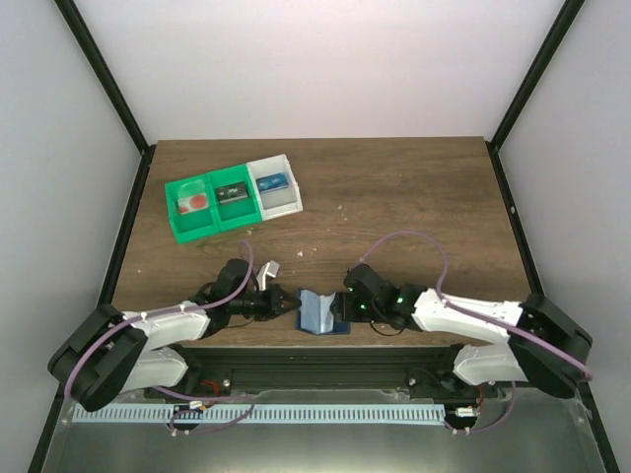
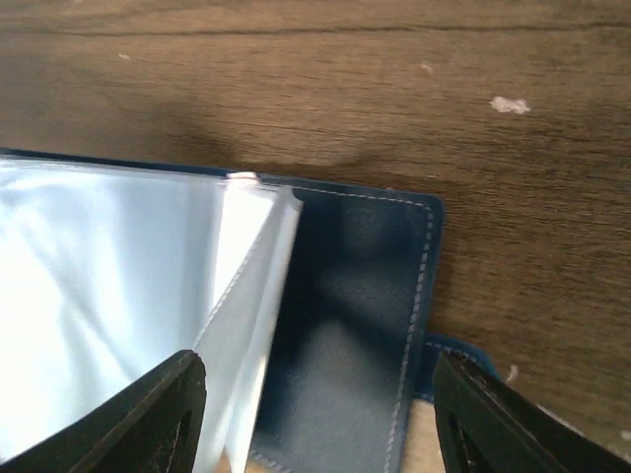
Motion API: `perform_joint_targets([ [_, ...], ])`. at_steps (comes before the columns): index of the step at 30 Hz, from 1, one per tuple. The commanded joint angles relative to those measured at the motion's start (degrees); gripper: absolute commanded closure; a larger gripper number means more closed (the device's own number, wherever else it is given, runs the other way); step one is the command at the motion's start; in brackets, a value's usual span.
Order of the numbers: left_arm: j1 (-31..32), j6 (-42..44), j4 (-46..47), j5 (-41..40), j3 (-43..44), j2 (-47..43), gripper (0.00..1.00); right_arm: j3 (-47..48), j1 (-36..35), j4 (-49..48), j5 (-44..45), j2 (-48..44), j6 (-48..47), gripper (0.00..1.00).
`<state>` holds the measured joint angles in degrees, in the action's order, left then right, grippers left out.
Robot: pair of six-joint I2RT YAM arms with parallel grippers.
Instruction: Take the credit cards out of the card holder
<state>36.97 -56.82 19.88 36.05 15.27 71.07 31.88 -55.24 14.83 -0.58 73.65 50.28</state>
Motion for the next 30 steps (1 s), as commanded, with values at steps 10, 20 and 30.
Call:
perform_joint_targets([
  [10,0.26,-0.84,0.89,0.25,-0.53,-1.11,1.00,3.78,-0.22,-13.60,-16.31,-1.79,-2.55,0.46],
  [20,0.26,-0.75,-0.19,-0.82,-1.00,-2.01,1.00,4.86,-0.39,-14.08,-17.49,7.36,-3.96,0.40],
  [30,0.29,-1.28,-0.01,-1.40,-1.55,-2.16,1.00,3.14,-0.83,-19.61,-21.32,12.61,-2.88,0.33],
])
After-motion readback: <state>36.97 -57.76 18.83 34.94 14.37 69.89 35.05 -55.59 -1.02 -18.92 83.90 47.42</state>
